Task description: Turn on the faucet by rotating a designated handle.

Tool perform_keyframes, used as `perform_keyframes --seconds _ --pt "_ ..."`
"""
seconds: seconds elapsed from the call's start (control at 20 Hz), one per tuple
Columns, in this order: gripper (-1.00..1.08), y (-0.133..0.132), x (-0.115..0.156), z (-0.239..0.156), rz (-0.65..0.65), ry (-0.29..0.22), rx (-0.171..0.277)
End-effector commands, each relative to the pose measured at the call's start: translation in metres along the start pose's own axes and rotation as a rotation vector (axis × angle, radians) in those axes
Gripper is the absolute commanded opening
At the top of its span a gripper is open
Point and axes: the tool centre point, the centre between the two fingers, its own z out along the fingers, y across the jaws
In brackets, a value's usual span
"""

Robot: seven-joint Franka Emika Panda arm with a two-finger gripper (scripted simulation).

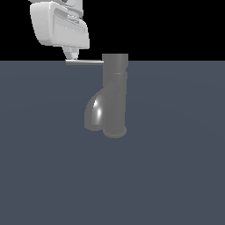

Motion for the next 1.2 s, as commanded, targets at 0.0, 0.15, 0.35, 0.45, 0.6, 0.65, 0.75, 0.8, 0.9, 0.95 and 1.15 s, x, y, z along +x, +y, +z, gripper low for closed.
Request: perform_keyframes --seconds 0.0,0.15,0.35,0.45,0.6,0.65,0.75,0.8,0.9,0.95,1.15 --pt "-1.0 0.0 0.0 0.0 -0.001 0.002 0.001" --pt "-1.0 0.007 0.006 0.0 -0.001 0.002 0.0" --pt "-1.0 0.015 0.015 0.0 -0.002 0.002 0.0" --pt "-1.0 0.02 0.02 0.0 -0.002 0.002 0.0" --pt "-1.0 0.026 0.027 0.0 -0.002 0.002 0.0" --pt "-1.0 0.028 0.029 0.0 -0.003 0.001 -0.001" --pt "-1.0 0.033 0.034 0.0 -0.003 0.001 -0.001" --pt "-1.0 0.035 0.036 0.0 -0.003 0.001 -0.001" --pt "-1.0 0.039 0.041 0.0 -0.003 0.001 -0.001" --pt "-1.0 0.042 0.043 0.0 -0.003 0.001 -0.001" --pt "-1.0 0.051 0.053 0.0 -0.004 0.001 -0.001"
